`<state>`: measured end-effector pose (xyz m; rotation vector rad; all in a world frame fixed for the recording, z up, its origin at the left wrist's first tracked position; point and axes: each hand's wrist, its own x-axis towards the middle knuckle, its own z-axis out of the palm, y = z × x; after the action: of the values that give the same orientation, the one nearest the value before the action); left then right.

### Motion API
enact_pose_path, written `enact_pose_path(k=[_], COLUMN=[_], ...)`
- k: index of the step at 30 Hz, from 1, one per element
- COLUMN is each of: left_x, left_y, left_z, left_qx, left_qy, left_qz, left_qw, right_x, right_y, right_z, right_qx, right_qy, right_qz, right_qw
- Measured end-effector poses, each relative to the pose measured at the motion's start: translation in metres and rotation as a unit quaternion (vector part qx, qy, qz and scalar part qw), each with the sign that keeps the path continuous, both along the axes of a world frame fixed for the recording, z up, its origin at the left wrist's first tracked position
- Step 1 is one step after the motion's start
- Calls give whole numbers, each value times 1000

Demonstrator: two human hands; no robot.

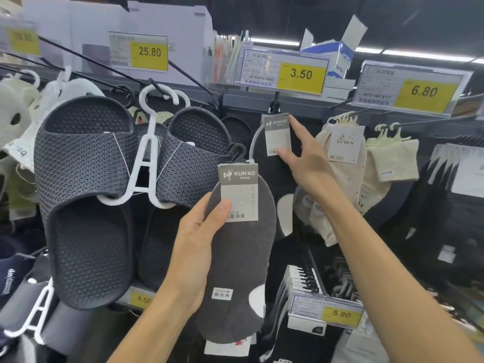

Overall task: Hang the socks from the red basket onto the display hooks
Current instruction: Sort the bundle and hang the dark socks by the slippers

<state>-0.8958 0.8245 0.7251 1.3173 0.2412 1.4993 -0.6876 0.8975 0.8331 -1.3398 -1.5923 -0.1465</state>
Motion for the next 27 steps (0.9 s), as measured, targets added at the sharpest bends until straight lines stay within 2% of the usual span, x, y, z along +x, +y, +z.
enact_pose_path(k=[3,5,6,8,12,20,23,25,27], left_x=[-1,-2,-2,-2,5,16,16,15,18], left_y=[2,3,4,6,8,15,18,20,22], left_z=[0,-1,-1,0,2,-1,-12,-23,-35], left_qx=[7,11,12,12,22,85,123,146,167], left_qy=[3,1,-2,-7,-4,43,132,232,341], left_qz=[6,9,8,0,-11,13,92,160,213], left_qw=[1000,1000,1000,1000,1000,995,979,948,900], right_x=[-9,-18,-23,-33,-44,-32,-20,-13,-9], right_y=[-24,-52,-65,-88,-103,-96,-86,-78,-70], right_z=[-7,-18,-23,-33,-50,-46,-40,-30,-18], right_qx=[66,131,136,82,-19,3,21,61,87], right_qy=[-3,28,49,60,11,41,134,181,199], right_qz=[-47,19,70,154,217,205,198,169,141], right_qw=[997,991,987,983,976,978,971,967,966])
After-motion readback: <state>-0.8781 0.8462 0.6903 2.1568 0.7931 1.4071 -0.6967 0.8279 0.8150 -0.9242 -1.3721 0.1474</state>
